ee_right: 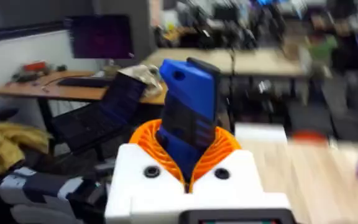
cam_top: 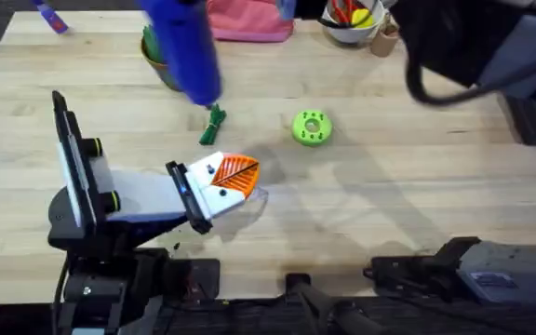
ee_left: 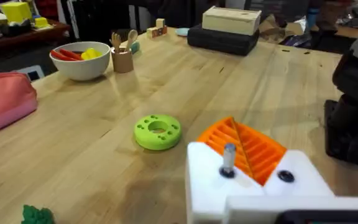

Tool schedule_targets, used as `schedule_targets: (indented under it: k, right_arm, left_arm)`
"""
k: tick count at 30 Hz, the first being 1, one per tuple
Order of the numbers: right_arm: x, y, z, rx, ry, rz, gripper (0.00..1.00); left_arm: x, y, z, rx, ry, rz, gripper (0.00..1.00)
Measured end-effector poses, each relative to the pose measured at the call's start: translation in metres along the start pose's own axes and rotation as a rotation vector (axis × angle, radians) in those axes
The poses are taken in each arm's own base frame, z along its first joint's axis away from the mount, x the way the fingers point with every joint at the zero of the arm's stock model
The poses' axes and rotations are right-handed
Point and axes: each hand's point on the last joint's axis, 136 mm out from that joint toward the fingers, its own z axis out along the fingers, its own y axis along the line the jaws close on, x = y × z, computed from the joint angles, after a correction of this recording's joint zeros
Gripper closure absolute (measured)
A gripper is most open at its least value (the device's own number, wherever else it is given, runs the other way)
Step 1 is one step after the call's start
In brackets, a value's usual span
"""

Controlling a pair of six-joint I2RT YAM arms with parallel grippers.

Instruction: Pick up the gripper from the table and insert it into the empty holder that is missing its gripper. Then pick up a screw, insert it into the mounting hole, and use the screwdriver to tighten it. Finally, clean up the table by picking up the vegetable and placing it into the bucket.

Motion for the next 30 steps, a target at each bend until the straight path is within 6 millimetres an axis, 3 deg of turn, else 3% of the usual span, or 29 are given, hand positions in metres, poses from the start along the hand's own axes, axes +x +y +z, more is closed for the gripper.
schedule_targets:
  k: [5, 8, 12, 17, 21, 25, 30]
  right_arm:
    - [0.052, -0.056, -0.041, 0.251, 0.151, 0.228, 0.980]
    - [0.084, -0.084, -0.083, 0.447, 0.276, 0.331, 0.980]
    - [0.105, -0.102, -0.145, 0.680, 0.458, 0.373, 0.980]
    - [0.123, -0.105, -0.216, 0.882, 0.726, 0.298, 0.980]
    - [0.148, -0.094, -0.265, 0.959, 0.990, 0.252, 0.980]
    - [0.166, -0.078, -0.302, 0.937, 1.246, 0.194, 0.980]
    - [0.197, -0.074, -0.338, 0.812, 1.478, 0.162, 0.980]
  left_arm:
    - [0.000, 0.000, 0.000, 0.000, 0.000, 0.000, 0.995]
    - [0.000, 0.000, 0.000, 0.000, 0.000, 0.000, 0.995]
    - [0.000, 0.000, 0.000, 0.000, 0.000, 0.000, 0.995]
    - [0.000, 0.000, 0.000, 0.000, 0.000, 0.000, 0.995]
    - [0.000, 0.000, 0.000, 0.000, 0.000, 0.000, 0.995]
    - [0.000, 0.000, 0.000, 0.000, 0.000, 0.000, 0.995]
    - [0.000, 0.000, 0.000, 0.000, 0.000, 0.000, 0.995]
